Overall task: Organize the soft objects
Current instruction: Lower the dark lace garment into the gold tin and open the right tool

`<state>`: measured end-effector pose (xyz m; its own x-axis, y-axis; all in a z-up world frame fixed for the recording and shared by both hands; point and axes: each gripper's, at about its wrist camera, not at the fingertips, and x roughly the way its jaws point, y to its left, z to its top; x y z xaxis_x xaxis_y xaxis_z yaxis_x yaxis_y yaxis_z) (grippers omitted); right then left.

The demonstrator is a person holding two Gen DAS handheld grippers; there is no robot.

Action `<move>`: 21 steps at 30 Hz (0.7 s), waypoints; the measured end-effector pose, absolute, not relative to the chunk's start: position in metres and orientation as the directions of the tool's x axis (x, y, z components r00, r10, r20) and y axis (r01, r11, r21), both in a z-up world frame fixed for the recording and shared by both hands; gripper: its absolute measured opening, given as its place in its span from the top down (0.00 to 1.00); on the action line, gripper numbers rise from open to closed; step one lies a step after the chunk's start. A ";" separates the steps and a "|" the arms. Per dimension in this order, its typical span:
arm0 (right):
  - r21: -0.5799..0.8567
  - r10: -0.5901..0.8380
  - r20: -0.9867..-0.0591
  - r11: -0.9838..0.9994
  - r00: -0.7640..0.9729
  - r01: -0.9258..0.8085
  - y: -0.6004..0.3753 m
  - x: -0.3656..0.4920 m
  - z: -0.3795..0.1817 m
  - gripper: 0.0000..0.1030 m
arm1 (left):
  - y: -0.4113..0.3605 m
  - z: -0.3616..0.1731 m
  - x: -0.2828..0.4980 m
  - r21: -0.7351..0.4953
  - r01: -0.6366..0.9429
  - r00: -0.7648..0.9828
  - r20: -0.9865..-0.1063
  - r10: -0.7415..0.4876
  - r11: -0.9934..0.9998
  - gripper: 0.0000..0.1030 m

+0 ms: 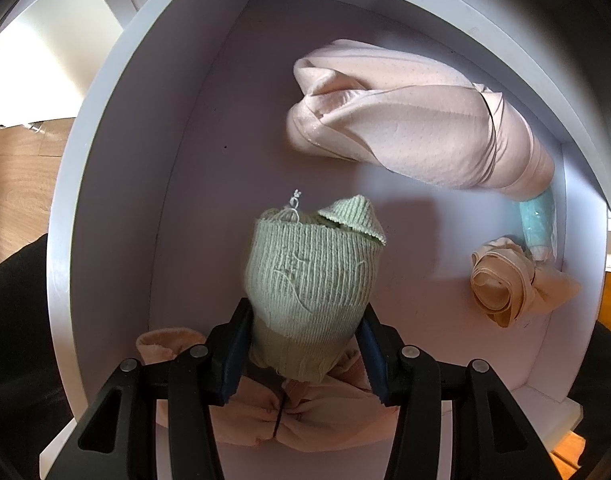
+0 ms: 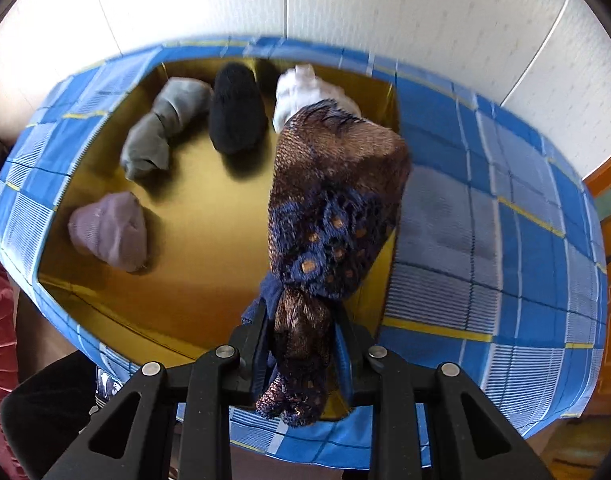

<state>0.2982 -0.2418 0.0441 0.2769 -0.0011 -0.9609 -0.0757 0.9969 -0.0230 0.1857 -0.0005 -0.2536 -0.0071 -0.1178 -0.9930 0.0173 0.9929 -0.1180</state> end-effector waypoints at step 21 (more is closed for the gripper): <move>0.036 0.025 -0.917 0.999 0.398 0.021 -0.269 0.278 0.056 0.77 | -0.007 -0.254 0.183 -0.118 0.024 -0.006 -0.993 -0.118 0.993 0.51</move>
<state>0.2777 -0.2694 0.0558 0.3983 0.0251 -0.9169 0.0210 0.9991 0.0365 0.1832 -0.0072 -0.2543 -0.0065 -0.1181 -0.9930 0.0239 0.9927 -0.1182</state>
